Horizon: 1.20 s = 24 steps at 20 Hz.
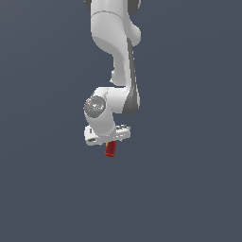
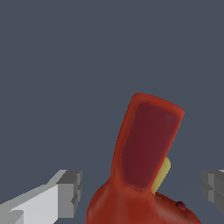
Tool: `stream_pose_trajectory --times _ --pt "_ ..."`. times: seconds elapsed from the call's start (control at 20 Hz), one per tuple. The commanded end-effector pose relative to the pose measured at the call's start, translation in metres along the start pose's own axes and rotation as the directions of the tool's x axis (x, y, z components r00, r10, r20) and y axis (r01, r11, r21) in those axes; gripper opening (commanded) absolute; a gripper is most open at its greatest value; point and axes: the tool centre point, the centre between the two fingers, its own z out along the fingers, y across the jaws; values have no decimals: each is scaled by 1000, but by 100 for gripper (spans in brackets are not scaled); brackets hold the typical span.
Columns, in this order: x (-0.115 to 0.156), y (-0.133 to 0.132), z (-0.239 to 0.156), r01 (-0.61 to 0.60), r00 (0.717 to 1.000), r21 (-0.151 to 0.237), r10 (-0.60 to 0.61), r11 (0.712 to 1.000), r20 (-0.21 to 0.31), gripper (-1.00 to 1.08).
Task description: Pick up the object and move it to a goal position.
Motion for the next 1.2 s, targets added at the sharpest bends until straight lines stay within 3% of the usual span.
stream_pose_trajectory --times 0.0,0.85,0.9,1.15 --pt "-1 5 6 10 1000 7 -10 1000 4 108" --pt "-2 7 39 15 1000 11 -15 1000 7 108" --pt "-2 7 39 15 1000 11 -15 1000 7 -100" --pt "-2 7 39 15 1000 11 -15 1000 7 -100"
